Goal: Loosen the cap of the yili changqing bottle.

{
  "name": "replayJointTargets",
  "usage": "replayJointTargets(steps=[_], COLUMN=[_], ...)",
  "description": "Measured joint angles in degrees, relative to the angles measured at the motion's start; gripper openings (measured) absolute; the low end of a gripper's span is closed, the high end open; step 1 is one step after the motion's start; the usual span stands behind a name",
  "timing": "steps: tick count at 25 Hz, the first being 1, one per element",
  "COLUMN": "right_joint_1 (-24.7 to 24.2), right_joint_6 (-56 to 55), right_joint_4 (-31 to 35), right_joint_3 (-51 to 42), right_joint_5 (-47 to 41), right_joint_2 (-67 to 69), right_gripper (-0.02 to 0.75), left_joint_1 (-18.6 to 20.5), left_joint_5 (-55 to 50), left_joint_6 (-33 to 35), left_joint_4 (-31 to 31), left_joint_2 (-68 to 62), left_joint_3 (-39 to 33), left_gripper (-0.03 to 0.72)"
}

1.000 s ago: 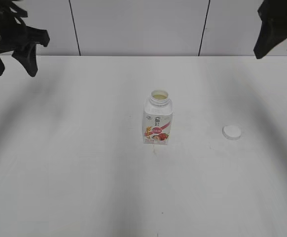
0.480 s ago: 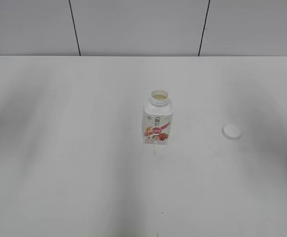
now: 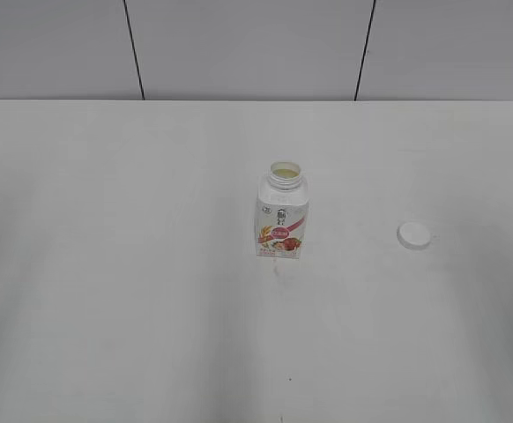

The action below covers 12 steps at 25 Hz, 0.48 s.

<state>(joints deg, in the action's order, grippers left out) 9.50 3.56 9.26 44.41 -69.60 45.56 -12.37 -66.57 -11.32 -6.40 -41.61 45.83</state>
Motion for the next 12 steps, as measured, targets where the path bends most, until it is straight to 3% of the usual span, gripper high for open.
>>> replayJointTargets(steps=[12], right_joint_1=[0.00], right_joint_6=[1.32], right_joint_4=[-1.99], right_joint_3=[-12.04], right_joint_5=[6.05], right_joint_2=[-17.73], right_gripper=[0.565], left_joint_1=[0.00], left_joint_5=[0.39], left_joint_6=[0.05], left_joint_4=[-0.06], left_joint_2=[34.28], left_joint_3=[-12.95], left_gripper=[0.436])
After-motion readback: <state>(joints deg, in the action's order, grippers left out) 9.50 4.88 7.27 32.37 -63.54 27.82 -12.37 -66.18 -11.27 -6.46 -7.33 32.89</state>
